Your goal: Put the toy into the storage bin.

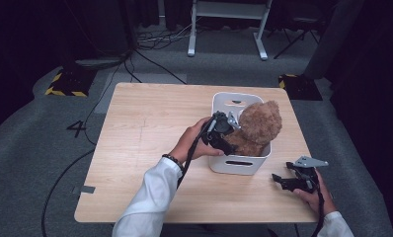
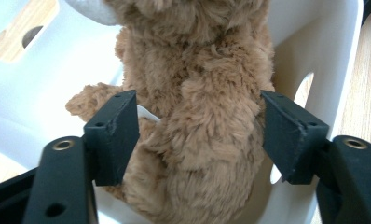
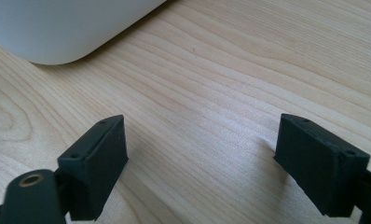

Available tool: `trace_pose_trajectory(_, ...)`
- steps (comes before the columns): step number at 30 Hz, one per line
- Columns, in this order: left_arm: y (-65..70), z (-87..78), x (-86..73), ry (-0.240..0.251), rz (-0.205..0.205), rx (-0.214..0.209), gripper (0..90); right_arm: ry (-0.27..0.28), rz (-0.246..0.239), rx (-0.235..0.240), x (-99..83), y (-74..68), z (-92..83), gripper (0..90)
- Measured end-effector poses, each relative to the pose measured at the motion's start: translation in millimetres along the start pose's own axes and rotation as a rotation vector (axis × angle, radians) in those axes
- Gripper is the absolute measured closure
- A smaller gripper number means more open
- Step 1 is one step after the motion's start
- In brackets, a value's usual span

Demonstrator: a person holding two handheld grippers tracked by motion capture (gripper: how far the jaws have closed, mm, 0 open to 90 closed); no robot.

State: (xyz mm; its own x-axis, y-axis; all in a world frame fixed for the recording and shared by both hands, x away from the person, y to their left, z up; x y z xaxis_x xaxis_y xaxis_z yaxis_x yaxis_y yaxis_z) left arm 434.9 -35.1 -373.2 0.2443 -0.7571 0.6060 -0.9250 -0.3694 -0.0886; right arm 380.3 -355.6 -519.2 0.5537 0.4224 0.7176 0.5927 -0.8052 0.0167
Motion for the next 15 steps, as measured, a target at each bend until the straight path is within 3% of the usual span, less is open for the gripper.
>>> trace_pose_trajectory(15, -7.7, -24.5, -11.9, 0.076, -0.051, 0.031, 23.1, 0.000, 0.000, 0.000, 0.0, 0.0, 0.0, 16.5)
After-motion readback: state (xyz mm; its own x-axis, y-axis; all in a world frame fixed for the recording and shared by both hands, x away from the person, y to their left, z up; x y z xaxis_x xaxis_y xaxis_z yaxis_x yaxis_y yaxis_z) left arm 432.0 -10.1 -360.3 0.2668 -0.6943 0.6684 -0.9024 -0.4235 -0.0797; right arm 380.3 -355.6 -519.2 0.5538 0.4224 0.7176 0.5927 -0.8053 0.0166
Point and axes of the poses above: each handheld gripper's, and its own axes: z roughly forward along the jaws, x roughly out of its top, y roughly to its right, the point moved 2 cm from there along z, roughly forward along the jaws, and after that the axes turned 2 degrees about -y, right-handed, at the moved point
